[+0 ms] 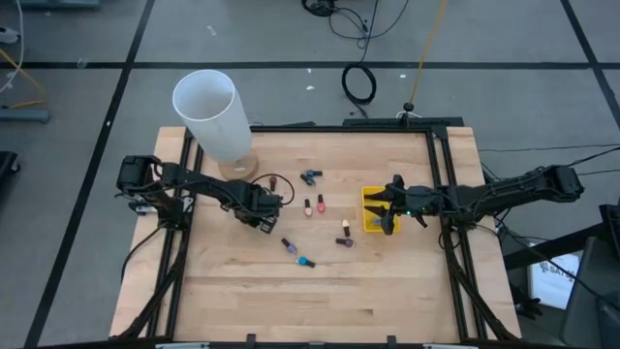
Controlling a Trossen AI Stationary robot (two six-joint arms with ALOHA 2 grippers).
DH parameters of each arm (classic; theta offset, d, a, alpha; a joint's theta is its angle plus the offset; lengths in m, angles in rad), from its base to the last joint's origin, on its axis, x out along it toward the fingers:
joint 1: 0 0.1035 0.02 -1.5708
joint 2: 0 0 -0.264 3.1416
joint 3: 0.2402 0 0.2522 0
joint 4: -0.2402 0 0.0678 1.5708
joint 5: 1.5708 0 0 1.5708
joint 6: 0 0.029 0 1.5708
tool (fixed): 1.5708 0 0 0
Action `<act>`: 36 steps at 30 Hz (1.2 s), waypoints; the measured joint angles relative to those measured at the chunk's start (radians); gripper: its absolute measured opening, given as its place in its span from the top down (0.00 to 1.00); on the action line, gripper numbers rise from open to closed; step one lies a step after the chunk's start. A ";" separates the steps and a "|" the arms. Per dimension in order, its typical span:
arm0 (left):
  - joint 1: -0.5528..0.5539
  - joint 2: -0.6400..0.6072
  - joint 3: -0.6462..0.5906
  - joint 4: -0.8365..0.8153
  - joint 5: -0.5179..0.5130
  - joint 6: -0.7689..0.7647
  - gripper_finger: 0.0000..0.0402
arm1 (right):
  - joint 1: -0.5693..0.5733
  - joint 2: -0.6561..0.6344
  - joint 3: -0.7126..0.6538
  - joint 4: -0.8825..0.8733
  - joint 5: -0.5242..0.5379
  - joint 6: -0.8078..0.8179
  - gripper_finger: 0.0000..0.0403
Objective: Pick & Place Nail Polish
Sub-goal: Put the white nail polish into the yellow bin
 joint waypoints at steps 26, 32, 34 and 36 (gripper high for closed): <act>-0.020 0.000 0.000 -0.044 0.053 0.451 0.90 | 0.000 0.000 0.000 0.000 0.000 0.007 0.60; -0.043 0.001 0.000 -0.063 0.019 0.522 0.89 | 0.000 0.000 0.000 0.001 0.000 0.006 0.60; -0.049 0.001 0.000 -0.059 0.012 0.543 0.89 | 0.000 0.000 0.000 0.000 0.000 0.006 0.60; -0.054 0.001 0.000 -0.044 0.007 0.565 0.90 | 0.000 0.000 0.000 0.000 0.000 0.006 0.60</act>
